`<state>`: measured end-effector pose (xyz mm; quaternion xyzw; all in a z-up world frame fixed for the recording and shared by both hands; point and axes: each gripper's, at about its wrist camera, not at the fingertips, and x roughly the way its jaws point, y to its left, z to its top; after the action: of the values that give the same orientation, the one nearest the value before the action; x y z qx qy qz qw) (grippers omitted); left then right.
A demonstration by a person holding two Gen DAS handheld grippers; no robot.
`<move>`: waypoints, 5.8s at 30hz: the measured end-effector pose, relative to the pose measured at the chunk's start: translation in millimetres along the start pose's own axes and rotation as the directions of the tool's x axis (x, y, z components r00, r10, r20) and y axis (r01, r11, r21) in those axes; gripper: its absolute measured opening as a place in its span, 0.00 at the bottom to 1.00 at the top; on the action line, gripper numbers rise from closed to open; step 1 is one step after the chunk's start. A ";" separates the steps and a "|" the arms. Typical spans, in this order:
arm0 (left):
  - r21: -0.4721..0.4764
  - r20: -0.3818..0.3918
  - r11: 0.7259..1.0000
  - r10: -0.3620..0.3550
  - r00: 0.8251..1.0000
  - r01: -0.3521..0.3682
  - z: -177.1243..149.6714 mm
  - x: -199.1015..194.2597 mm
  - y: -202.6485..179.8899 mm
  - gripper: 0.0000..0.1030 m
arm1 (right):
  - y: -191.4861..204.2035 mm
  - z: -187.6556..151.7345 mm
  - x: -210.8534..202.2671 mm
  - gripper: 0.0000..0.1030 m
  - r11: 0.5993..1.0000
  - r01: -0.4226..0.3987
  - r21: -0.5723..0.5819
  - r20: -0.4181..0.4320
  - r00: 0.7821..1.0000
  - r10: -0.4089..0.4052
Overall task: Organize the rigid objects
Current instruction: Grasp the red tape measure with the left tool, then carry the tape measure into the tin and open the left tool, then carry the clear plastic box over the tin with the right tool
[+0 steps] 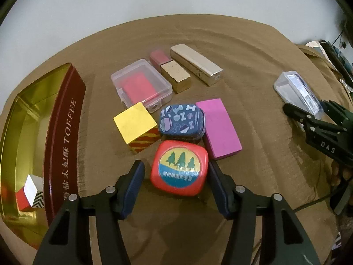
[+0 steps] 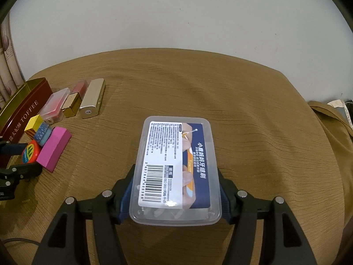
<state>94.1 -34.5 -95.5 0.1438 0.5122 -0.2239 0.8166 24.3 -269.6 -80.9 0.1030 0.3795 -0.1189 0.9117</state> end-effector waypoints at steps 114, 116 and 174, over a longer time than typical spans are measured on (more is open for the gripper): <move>-0.459 0.008 0.862 0.247 0.969 -0.216 -68.0 -79.7 210.8 0.57 | -1.1 0.5 0.2 0.61 1.000 0.007 0.002 0.001 1.000 -0.007; -0.451 0.020 0.866 0.250 0.968 -0.214 -66.0 -85.3 207.4 0.61 | 0.1 0.7 -0.1 0.61 1.000 0.009 0.000 0.001 1.000 -0.009; -0.696 0.041 0.690 0.315 0.948 -0.199 -90.8 -134.6 273.8 0.77 | 316.8 62.1 -51.3 0.61 0.863 -0.286 -0.417 0.023 0.945 0.325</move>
<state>113.9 272.1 -12.1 -0.1144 0.4671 0.0865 0.8725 124.1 21.4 29.7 -0.0364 0.3319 0.1045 0.9368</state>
